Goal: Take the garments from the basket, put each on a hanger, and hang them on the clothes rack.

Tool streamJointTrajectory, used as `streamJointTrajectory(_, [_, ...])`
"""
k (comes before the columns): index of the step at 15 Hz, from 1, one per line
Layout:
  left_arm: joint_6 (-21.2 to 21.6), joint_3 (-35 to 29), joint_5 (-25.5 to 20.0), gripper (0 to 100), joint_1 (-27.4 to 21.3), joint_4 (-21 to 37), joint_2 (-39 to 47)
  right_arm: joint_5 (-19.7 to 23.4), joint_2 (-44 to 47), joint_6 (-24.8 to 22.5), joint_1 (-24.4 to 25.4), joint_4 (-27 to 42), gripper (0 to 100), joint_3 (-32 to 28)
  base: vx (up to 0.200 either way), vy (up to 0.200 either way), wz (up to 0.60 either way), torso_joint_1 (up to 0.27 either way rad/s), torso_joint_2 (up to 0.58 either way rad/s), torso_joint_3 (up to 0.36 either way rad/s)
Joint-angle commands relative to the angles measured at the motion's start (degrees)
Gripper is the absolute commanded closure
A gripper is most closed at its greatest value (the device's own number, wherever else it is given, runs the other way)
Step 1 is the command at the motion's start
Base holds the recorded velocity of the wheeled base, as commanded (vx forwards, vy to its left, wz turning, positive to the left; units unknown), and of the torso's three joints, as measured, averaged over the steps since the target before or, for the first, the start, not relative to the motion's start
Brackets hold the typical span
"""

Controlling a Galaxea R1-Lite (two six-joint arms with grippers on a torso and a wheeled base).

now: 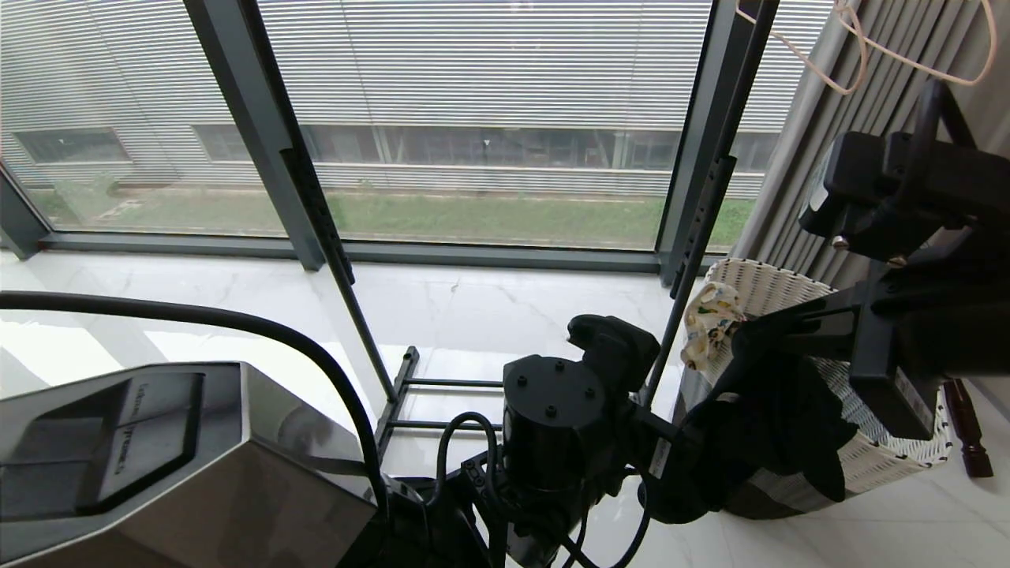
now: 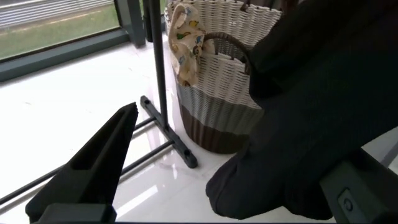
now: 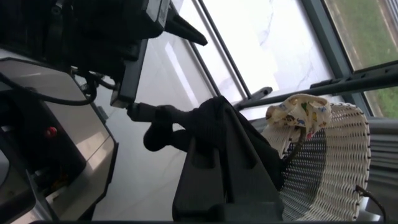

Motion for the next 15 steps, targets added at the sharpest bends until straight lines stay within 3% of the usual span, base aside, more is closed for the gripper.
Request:
streamJointTrajectory(1, [0.07,0.7,-1.22,0,-0.62,-0.02,1.49,-0.02,0.04,-0.06,0.49,-0.01,100,-0.11,0.0,0.0,0.0,0.0,0.0,0.0])
streamJointTrajectory(2, [1.56,1.31,-4.39,0,-0.53,0.07,2.37,-0.02,0.04,-0.06,0.57,-0.01,100,-0.2,0.0,0.0,0.0,0.0,0.0,0.0])
streamJointTrajectory(7, [3.23,1.31,-4.65,0,1.49,0.07,4.74,-0.02,0.04,-0.06,1.19,-0.01,100,-0.2,0.0,0.0,0.0,0.0,0.0,0.0])
streamJointTrajectory(8, [3.23,1.22,-4.74,100,1.49,0.15,4.83,0.07,0.04,-0.06,1.28,-0.01,100,-0.2,0.0,0.0,0.0,0.0,0.0,0.0])
streamJointTrajectory(15, [2.79,1.75,-4.12,100,1.67,-0.2,3.86,0.25,1.09,0.21,1.37,-0.19,100,0.42,0.0,0.0,0.0,0.0,0.0,0.0])
